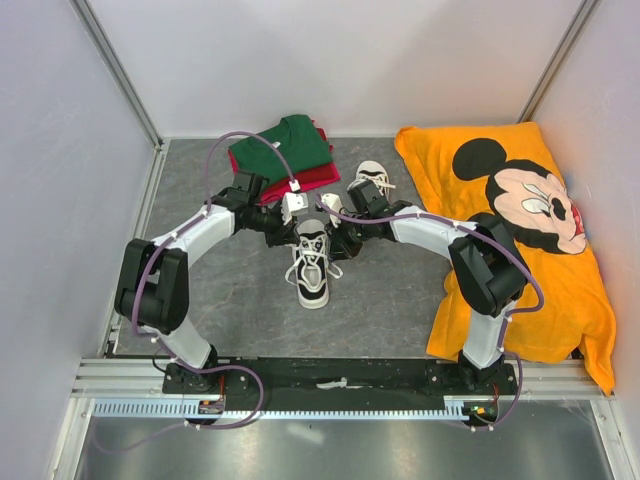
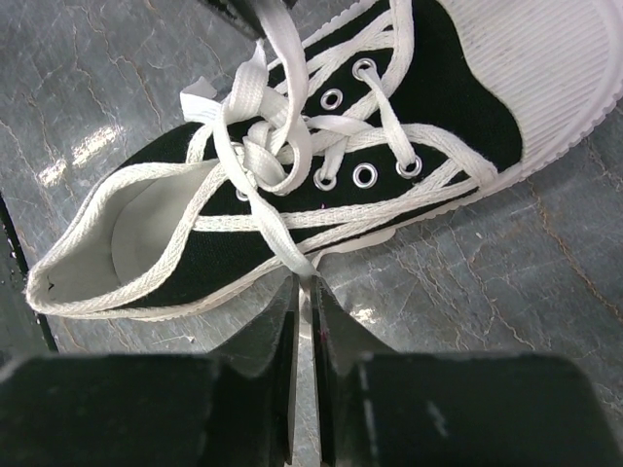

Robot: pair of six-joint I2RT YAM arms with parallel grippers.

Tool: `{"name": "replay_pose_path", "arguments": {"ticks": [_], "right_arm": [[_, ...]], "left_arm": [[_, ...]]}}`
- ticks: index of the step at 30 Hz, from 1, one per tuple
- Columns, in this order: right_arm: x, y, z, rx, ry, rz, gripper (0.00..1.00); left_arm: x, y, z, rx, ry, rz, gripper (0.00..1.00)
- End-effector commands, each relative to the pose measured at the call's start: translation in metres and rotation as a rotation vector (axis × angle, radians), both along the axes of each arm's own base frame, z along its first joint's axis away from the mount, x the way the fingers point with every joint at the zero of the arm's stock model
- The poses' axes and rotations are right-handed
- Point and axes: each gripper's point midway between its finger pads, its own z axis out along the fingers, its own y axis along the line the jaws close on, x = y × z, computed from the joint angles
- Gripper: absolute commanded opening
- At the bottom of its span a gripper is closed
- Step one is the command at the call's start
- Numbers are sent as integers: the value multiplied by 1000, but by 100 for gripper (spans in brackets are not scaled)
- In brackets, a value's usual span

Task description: Tie the shoes

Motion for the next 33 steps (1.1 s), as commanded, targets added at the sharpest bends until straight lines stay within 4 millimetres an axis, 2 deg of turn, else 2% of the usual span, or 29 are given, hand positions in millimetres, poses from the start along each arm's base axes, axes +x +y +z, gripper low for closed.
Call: {"name": "replay_pose_path", "arguments": {"ticks": [1, 3, 4, 5, 10, 12, 18, 20, 23, 26, 28, 29, 30, 31, 32, 33], "right_arm": [[0, 6, 17, 52, -27, 15, 13], [0, 6, 20, 54, -31, 17, 3], [0, 5, 21, 55, -30, 13, 0], [-1, 5, 21, 55, -27, 13, 0], [-1, 5, 29, 67, -25, -5, 0], [-1, 7, 36, 78, -27, -16, 0], [-5, 11, 58, 138, -19, -45, 0], [-6, 13, 64, 161, -14, -56, 0], [-9, 14, 74, 190, 5, -60, 0], [-16, 19, 80, 210, 19, -43, 0], [-19, 20, 82, 216, 13, -34, 0], [-22, 23, 83, 217, 16, -27, 0], [-22, 23, 83, 220, 16, -25, 0], [-23, 24, 82, 222, 16, -23, 0], [-23, 25, 83, 226, 11, -21, 0], [-24, 26, 84, 230, 30, -35, 0]], "left_arm": [[-1, 12, -4, 64, -59, -26, 14], [-5, 22, -3, 69, -64, -7, 10], [-7, 25, -4, 73, -65, -2, 5], [-11, 32, -10, 88, -59, 8, 2], [-26, 45, -23, 124, -62, -6, 2], [-30, 44, -27, 118, -47, -14, 2], [-26, 40, -33, 99, -33, -5, 3], [-25, 36, -30, 75, -26, 0, 9], [-25, 32, -21, 35, -28, 14, 24], [-30, 31, -5, -18, -48, 45, 39], [-25, 32, 17, -57, -129, 77, 48], [-30, 35, 19, -80, -113, 118, 50], [-24, 34, 30, -112, -163, 134, 51], [-26, 34, 47, -142, -215, 144, 58], [-35, 33, 45, -171, -194, 150, 65], [-35, 29, 55, -207, -237, 142, 75]]}}
